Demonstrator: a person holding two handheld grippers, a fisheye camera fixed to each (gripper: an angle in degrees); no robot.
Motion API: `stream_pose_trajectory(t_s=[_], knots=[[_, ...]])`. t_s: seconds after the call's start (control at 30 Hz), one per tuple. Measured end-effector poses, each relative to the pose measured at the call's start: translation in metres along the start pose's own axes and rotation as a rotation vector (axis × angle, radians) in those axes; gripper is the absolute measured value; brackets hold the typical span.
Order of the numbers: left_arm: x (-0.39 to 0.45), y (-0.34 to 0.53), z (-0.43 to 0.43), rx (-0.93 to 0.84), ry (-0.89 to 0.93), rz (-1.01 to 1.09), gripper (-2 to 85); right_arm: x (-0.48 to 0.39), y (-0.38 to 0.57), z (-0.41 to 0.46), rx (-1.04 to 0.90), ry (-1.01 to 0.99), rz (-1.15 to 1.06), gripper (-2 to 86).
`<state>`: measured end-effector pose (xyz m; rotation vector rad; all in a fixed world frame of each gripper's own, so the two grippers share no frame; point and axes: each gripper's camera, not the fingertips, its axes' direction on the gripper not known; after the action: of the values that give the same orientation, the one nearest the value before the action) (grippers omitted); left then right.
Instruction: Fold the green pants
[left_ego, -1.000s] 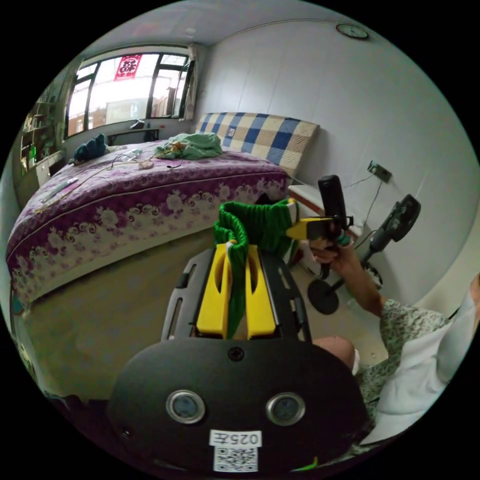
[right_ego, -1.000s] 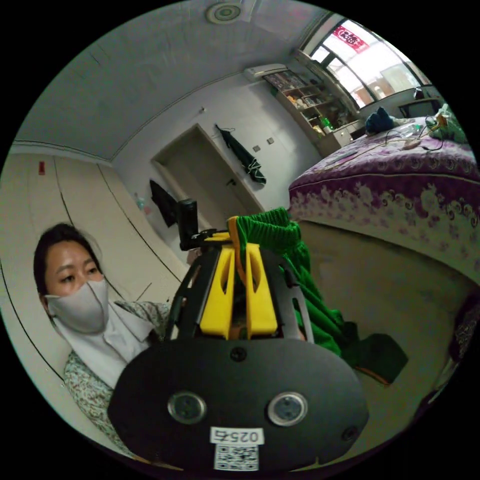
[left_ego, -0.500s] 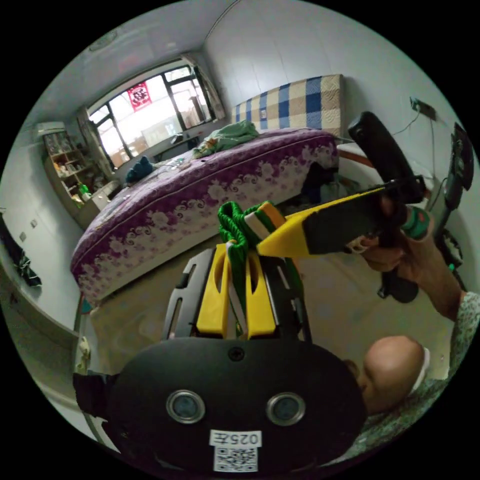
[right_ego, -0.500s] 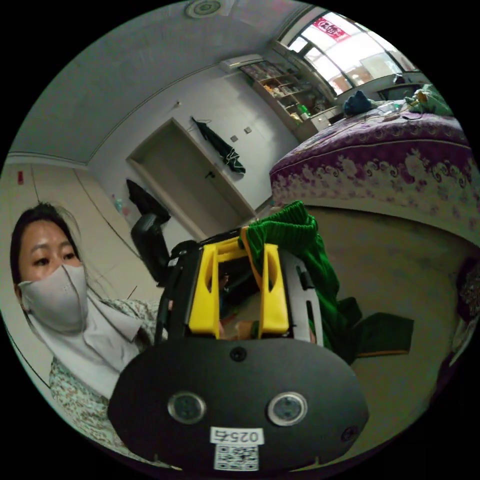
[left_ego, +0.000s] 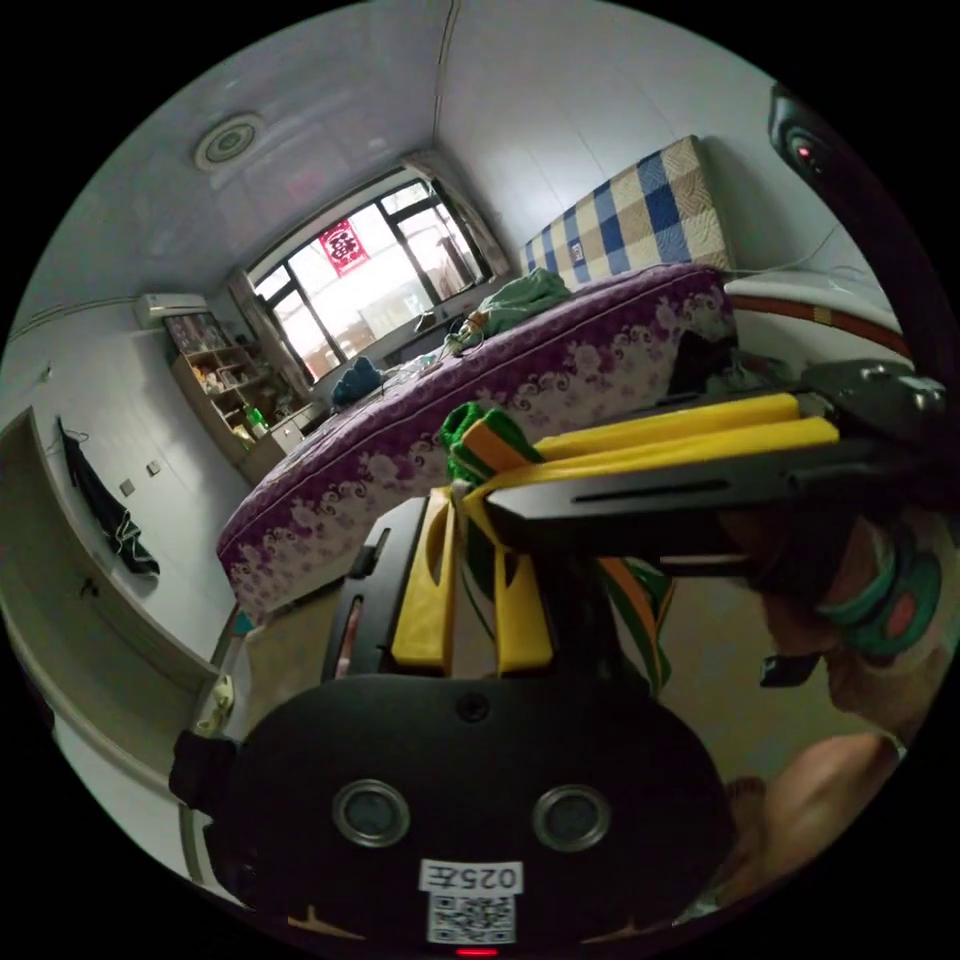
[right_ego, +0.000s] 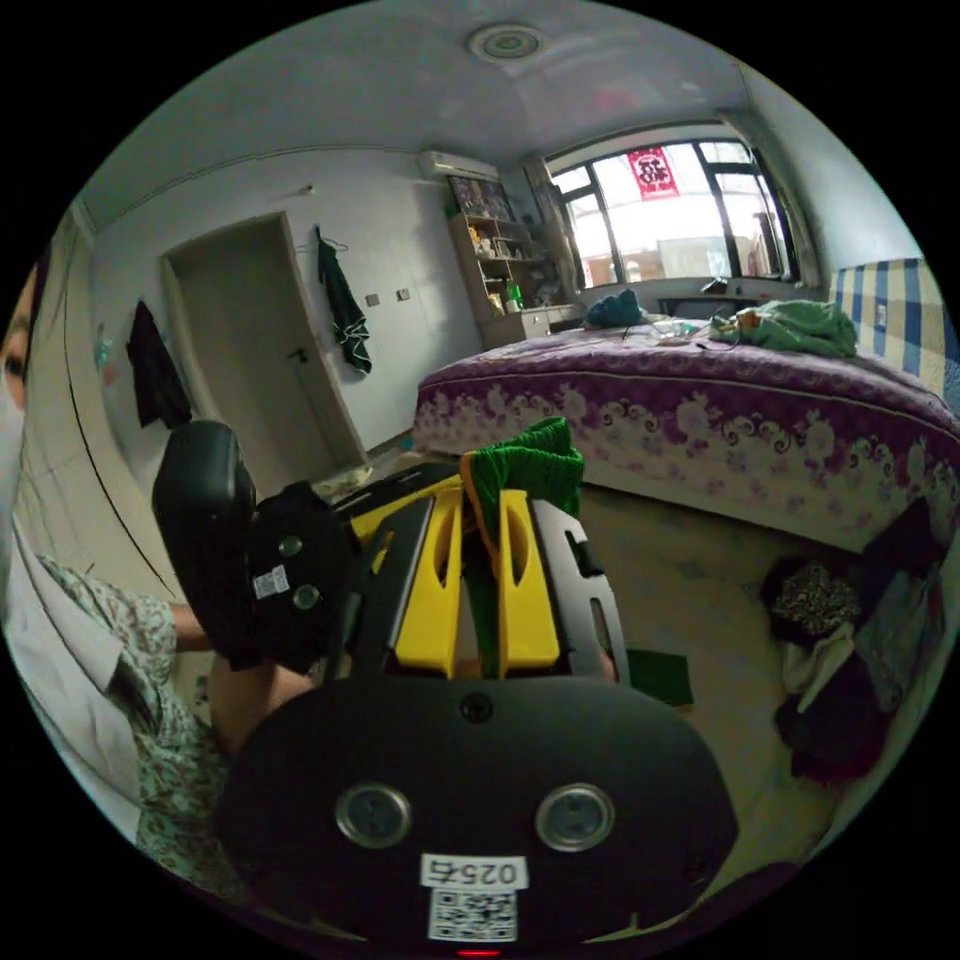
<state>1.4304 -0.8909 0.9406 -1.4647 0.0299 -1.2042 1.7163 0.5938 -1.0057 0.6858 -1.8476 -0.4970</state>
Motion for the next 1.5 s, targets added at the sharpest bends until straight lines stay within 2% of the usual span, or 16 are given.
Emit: stream_pose_trajectory(t_s=[0.13, 0.23, 0.37, 0.43, 0.5, 0.6, 0.7, 0.87, 0.93, 1.0, 1.07, 1.17, 1.23, 1.3, 1.37, 1.5], knots=[[-0.019, 0.02, -0.007, 0.051, 0.067, 0.142, 8.5, 0.034, 0.001, -0.027, 0.004, -0.12, 0.034, 4.7], [-0.045, 0.053, -0.014, 0.035, 0.246, 0.232, 11.1, 0.064, -0.001, -0.055, -0.031, -0.189, 0.021, 4.6], [-0.12, 0.1, -0.029, 0.135, 0.573, 0.114, 13.4, 0.097, -0.005, -0.097, -0.131, -0.439, -0.099, 4.4], [-0.158, 0.106, -0.028, 0.213, 0.784, 0.031, 14.3, 0.105, -0.007, -0.114, -0.161, -0.523, -0.156, 4.3], [-0.189, 0.104, -0.021, 0.32, 1.087, 0.052, 15.7, 0.111, -0.01, -0.135, -0.183, -0.647, -0.219, 4.3], [-0.187, 0.084, -0.015, 0.319, 1.178, 0.081, 16.3, 0.114, -0.014, -0.158, -0.216, -0.807, -0.282, 4.3], [-0.165, 0.057, -0.018, 0.323, 1.203, 0.251, 16.0, 0.114, -0.016, -0.177, -0.253, -0.91, -0.356, 4.5], [-0.11, 0.006, -0.022, 0.343, 1.364, 0.441, 13.2, 0.118, -0.018, -0.198, -0.33, -0.992, -0.439, 4.8], [-0.089, -0.013, -0.02, 0.366, 1.438, 0.451, 10.9, 0.124, -0.018, -0.206, -0.353, -1.009, -0.473, 5.0], [-0.062, -0.039, -0.005, 0.293, 1.548, 0.435, 7.7, 0.146, -0.017, -0.223, -0.327, -1.001, -0.467, 6.1], [-0.048, -0.059, 0.012, 0.192, 1.514, 0.304, 6.3, 0.171, -0.011, -0.24, -0.255, -0.883, -0.407, 8.5], [-0.023, -0.09, 0.026, 0.125, 1.304, 0.183, 5.3, 0.21, 0.02, -0.275, -0.08, -0.691, -0.308, 13.9], [-0.009, -0.118, 0.019, 0.124, 1.166, 0.172, 5.1, 0.224, 0.049, -0.293, 0.002, -0.545, -0.272, 15.8], [0.009, -0.165, -0.007, 0.162, 0.979, 0.213, 5.1, 0.229, 0.09, -0.301, 0.046, -0.313, -0.234, 16.5], [0.02, -0.204, -0.033, 0.21, 0.856, 0.259, 5.2, 0.232, 0.114, -0.301, 0.078, -0.233, -0.193, 16.3], [0.049, -0.297, -0.091, 0.264, 0.642, 0.352, 5.4, 0.243, 0.135, -0.296, 0.096, -0.254, -0.134, 17.4]])
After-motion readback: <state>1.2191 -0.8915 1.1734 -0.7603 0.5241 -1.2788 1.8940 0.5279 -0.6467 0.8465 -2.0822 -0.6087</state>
